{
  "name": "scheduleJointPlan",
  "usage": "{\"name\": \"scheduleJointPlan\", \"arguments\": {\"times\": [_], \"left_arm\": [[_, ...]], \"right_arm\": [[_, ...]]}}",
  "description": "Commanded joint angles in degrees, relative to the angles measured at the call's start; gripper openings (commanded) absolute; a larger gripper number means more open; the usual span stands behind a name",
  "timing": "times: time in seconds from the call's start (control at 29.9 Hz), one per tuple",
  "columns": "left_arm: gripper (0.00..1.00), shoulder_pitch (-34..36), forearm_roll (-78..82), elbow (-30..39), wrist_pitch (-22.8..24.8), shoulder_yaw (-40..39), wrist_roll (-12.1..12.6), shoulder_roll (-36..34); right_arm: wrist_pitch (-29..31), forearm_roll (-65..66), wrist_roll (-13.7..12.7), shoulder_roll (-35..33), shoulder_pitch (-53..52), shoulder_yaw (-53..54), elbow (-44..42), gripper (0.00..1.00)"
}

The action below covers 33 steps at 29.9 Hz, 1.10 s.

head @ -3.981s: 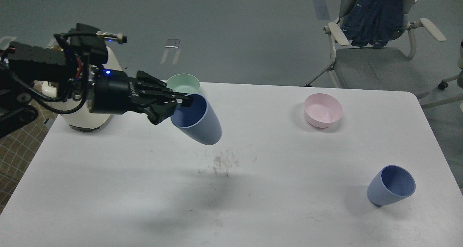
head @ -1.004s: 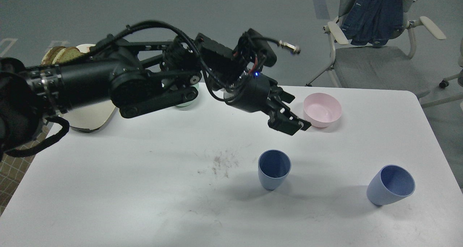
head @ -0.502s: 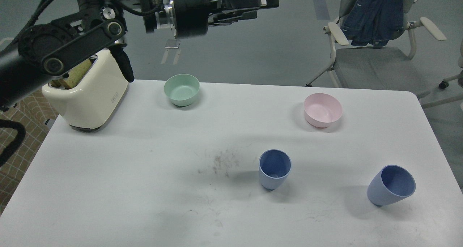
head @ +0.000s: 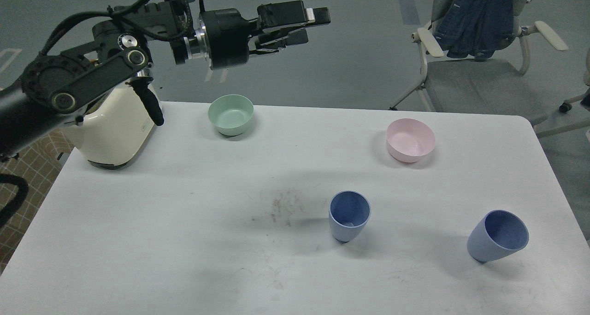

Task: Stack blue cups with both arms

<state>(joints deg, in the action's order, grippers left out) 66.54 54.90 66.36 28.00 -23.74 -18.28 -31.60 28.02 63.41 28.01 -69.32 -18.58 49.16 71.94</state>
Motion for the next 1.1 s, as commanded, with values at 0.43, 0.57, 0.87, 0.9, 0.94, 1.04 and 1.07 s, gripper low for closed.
{"name": "scheduleJointPlan", "arguments": {"times": [0.43,0.57,0.87,0.9,0.94,1.04,1.07], "left_arm": [[0.91,-0.6,0.7,0.0,0.0,0.7,0.0,0.4],[0.91,-0.7,0.7,-0.1,0.0,0.8,0.0,1.3],[0.91,-0.7,0.7,-0.1,0.0,0.8,-0.1,1.4],[0.91,-0.7,0.7,-0.1,0.0,0.8,-0.1,1.4],[0.91,-0.7,0.7,-0.1,0.0,0.8,-0.1,1.4],[0.91,-0.8,0.7,-0.1,0.0,0.8,-0.1,1.4],[0.91,-0.8,0.7,-0.1,0.0,0.8,-0.1,1.4]], "right_arm": [[-3.0,22.6,0.0,-3.3,12.4,0.0,10.3,1.0],[-3.7,22.8,0.0,-2.6,13.2,0.0,9.7,1.0],[-3.9,23.1,0.0,0.0,13.9,0.1,8.6,0.95],[-3.9,23.1,0.0,0.3,13.9,0.1,8.0,0.91],[-3.9,23.1,0.0,0.8,13.9,0.1,7.6,0.88],[-3.9,23.1,0.0,1.5,14.0,0.0,7.3,0.75],[-3.9,23.1,0.0,1.5,14.0,0.0,7.3,0.75]]}}
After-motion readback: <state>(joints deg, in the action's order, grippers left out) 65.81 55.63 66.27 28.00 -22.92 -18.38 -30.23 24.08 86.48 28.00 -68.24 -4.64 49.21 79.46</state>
